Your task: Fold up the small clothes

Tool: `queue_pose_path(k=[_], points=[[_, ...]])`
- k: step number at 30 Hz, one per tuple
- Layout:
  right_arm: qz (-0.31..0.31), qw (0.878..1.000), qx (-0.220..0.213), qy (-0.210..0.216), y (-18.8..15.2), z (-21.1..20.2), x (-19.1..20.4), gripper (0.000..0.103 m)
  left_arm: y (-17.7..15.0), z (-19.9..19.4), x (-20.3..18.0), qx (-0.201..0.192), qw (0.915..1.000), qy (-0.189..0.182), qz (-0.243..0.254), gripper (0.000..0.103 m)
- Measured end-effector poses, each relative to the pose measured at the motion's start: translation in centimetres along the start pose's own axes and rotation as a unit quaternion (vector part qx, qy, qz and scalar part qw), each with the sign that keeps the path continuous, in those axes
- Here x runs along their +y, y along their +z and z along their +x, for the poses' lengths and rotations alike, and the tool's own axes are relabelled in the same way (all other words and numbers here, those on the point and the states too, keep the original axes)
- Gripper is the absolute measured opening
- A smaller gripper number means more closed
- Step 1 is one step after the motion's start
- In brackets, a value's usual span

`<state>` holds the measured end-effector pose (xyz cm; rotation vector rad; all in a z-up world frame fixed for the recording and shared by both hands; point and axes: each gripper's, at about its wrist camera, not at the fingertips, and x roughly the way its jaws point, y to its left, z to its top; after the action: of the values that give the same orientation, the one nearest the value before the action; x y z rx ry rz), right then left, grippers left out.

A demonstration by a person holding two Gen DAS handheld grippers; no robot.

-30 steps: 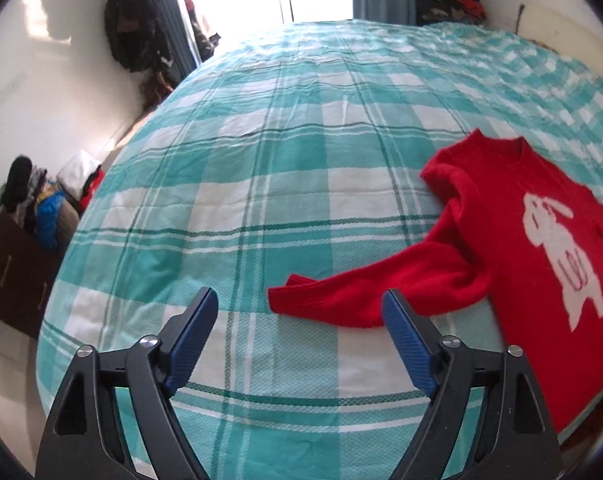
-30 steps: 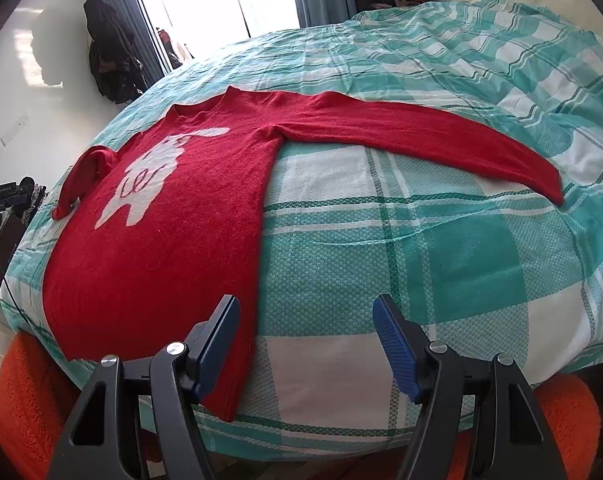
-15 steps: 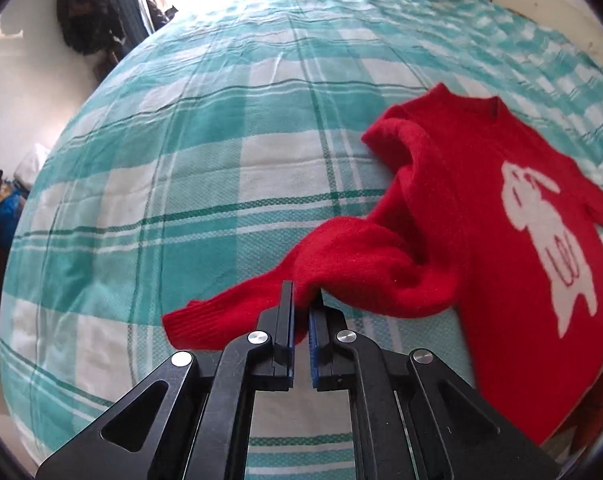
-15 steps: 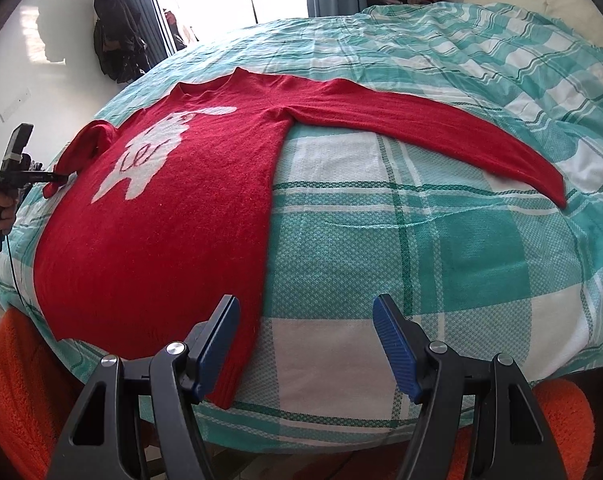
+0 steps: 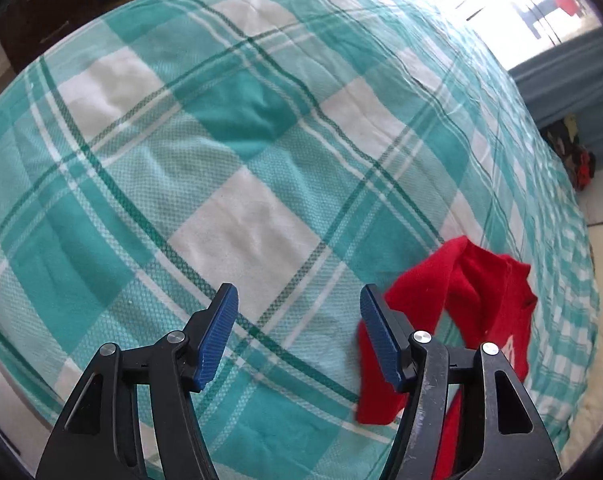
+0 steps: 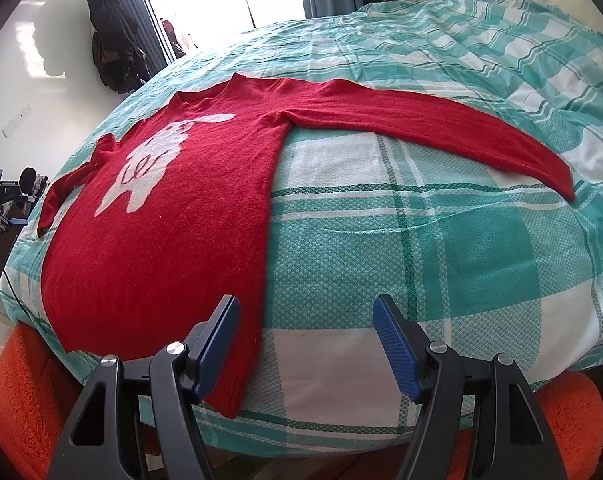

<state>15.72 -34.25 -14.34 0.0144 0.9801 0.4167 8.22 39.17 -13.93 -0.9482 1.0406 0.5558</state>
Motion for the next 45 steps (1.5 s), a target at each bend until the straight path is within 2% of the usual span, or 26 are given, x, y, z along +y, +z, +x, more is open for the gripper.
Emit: queue_pose_path(k=[1, 3, 4, 5, 6, 7, 10, 11, 12, 13, 14, 15, 16, 17, 18, 19, 21, 23, 25, 27, 28, 30, 33, 39, 42, 45], points=[[-0.005, 1.000, 0.002, -0.002, -0.1, 0.0, 0.1, 0.069, -0.9, -0.4, 0.1, -0.009, 0.9998, -0.013, 0.009, 0.065], [-0.009, 1.000, 0.012, -0.006, -0.3, 0.4, 0.1, 0.069, -3.5, -1.7, -1.2, -0.041, 0.9957, -0.035, 0.075, 0.065], [-0.009, 1.000, 0.018, -0.008, -0.4, 0.6, 0.0, 0.069, -5.2, -2.4, -2.5, -0.060, 0.9890, -0.038, 0.129, 0.067], [-0.007, 1.000, 0.023, -0.010, -0.6, 0.8, -0.1, 0.069, -7.1, -3.2, -4.0, -0.080, 0.9774, -0.033, 0.193, 0.073], [-0.005, 1.000, 0.026, -0.012, -0.6, 0.9, -0.2, 0.069, -9.4, -3.5, -5.8, -0.099, 0.9598, -0.016, 0.262, 0.077], [-0.004, 1.000, 0.028, -0.012, -0.6, 1.0, -0.2, 0.069, -11.7, -3.6, -7.4, -0.119, 0.9362, 0.010, 0.331, 0.084], [-0.008, 0.999, 0.031, -0.014, -0.5, 1.3, 0.0, 0.069, -17.2, -1.5, -11.7, -0.164, 0.8484, 0.114, 0.490, 0.092], [-0.012, 0.999, 0.032, -0.015, -0.4, 1.4, 0.3, 0.069, -18.1, 0.0, -12.6, -0.168, 0.8259, 0.150, 0.517, 0.092], [-0.017, 0.999, 0.033, -0.016, -0.3, 1.6, 0.6, 0.069, -18.2, 1.3, -13.1, -0.171, 0.8107, 0.184, 0.529, 0.092], [-0.024, 0.999, 0.034, -0.016, -0.3, 1.7, 1.0, 0.069, -17.8, 2.6, -13.4, -0.173, 0.8011, 0.215, 0.531, 0.090], [-0.032, 0.999, 0.035, -0.017, -0.3, 1.8, 1.4, 0.069, -17.2, 3.7, -13.4, -0.172, 0.7996, 0.236, 0.525, 0.076], [-0.040, 0.998, 0.035, -0.016, -0.3, 1.8, 1.7, 0.069, -16.1, 4.3, -13.2, -0.158, 0.8121, 0.237, 0.509, 0.059], [-0.048, 0.998, 0.035, -0.016, -0.4, 1.8, 2.1, 0.069, -14.6, 4.4, -12.8, -0.130, 0.8414, 0.214, 0.479, 0.002], [-0.055, 0.998, 0.035, -0.017, -0.5, 1.7, 2.4, 0.069, -13.2, 3.5, -11.6, -0.107, 0.8766, 0.180, 0.433, 0.002], [-0.062, 0.997, 0.035, -0.017, -0.6, 1.6, 2.6, 0.069, -11.7, 2.0, -10.8, -0.105, 0.9055, 0.131, 0.390, 0.003], [-0.067, 0.997, 0.035, -0.018, -0.8, 1.5, 2.7, 0.069, -10.3, 0.3, -9.8, -0.105, 0.9286, 0.083, 0.346, 0.003], [-0.072, 0.997, 0.034, -0.018, -1.1, 1.2, 2.7, 0.069, -7.1, -3.1, -7.6, -0.098, 0.9611, -0.009, 0.258, 0.003], [-0.070, 0.997, 0.035, -0.022, -1.2, 1.1, 2.4, 0.069, -4.0, -5.7, -4.9, -0.100, 0.9757, -0.063, 0.184, 0.004], [-0.061, 0.997, 0.038, -0.022, -1.3, 1.2, 1.9, 0.069, -0.9, -6.4, -2.1, -0.102, 0.9859, -0.057, 0.120, 0.008], [-0.048, 0.998, 0.040, -0.018, -1.1, 1.4, 1.4, 0.069, 1.4, -5.6, 1.1, -0.097, 0.9935, -0.019, 0.056, 0.034], [-0.041, 0.998, 0.040, -0.015, -1.0, 1.5, 1.2, 0.069, 1.9, -5.3, 2.7, -0.095, 0.9950, -0.003, 0.028, 0.053], [-0.033, 0.999, 0.037, -0.011, -0.8, 1.4, 1.1, 0.069, 1.5, -4.3, 5.0, -0.095, 0.9955, -0.002, -0.004, 0.054], [-0.034, 0.999, 0.031, -0.009, -0.5, 1.3, 1.4, 0.069, -0.5, -3.0, 6.1, -0.092, 0.9945, -0.050, -0.008, 0.055], [-0.067, 0.996, 0.049, -0.021, -0.8, 2.1, 2.6, 0.070, -2.1, 0.2, 4.1, -0.066, 0.9934, -0.093, 0.011, 0.058], [-0.079, 0.995, 0.051, -0.027, -0.8, 2.1, 3.2, 0.071, -1.3, 2.2, 3.8, -0.073, 0.9904, -0.108, -0.045, 0.069], [-0.090, 0.994, 0.053, -0.032, -0.9, 2.0, 3.7, 0.071, -0.1, 3.1, 4.2, -0.110, 0.9773, -0.138, -0.118, 0.070]])
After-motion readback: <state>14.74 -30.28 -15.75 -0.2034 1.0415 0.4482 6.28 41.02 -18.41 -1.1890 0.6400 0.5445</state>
